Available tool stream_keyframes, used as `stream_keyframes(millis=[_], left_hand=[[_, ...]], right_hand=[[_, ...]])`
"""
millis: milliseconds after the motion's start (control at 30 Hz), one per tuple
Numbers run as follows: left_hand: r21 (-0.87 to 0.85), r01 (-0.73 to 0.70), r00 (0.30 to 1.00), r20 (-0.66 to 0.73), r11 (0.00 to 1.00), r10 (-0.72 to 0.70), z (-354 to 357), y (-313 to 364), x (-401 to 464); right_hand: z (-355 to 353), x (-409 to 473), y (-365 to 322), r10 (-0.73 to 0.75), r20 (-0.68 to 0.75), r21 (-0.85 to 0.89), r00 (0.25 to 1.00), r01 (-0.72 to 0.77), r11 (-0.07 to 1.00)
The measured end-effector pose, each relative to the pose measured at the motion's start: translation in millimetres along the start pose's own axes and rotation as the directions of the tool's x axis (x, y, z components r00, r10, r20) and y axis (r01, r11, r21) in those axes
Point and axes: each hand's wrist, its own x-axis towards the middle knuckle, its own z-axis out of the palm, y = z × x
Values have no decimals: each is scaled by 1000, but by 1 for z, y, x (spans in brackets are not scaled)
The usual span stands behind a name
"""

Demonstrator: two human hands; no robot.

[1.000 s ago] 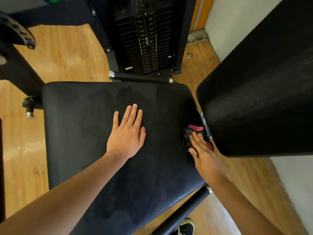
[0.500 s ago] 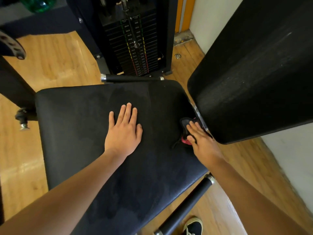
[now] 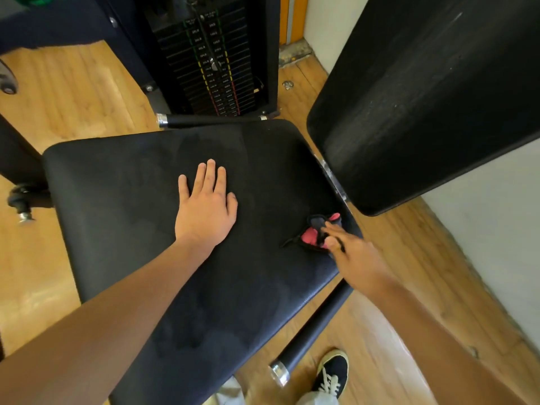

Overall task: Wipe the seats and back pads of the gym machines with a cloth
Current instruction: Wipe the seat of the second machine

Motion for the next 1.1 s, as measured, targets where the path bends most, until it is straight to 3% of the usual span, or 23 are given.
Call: stream_keyframes(millis=[167,267,400,733,900,1100], left_hand=[[10,-8,1000,4,1000,8,1,0,0],[8,-7,1000,18,1000,7,0,-1,0],[-4,-18,1000,17,1000,18,-2,0,0],[23,-15,1000,5,1000,15,0,-2,-1],[12,-19,1000,2,1000,19,2,-2,0],[0,-17,1000,-3,1000,17,2,-3,-1]], right_hand=[[-36,29,-6,121,-166,118,979,-102,988],[2,24,-9,83,-61,54,995,-79,995],[39,0,-14,156,-115,155,981,-138,978],[59,-52,-47,38,-61,199,997,-25,980],[31,-30,-46,217,-267,370,939,-108,923],[72,-23,-72,237,-148,272,960,-191,943]])
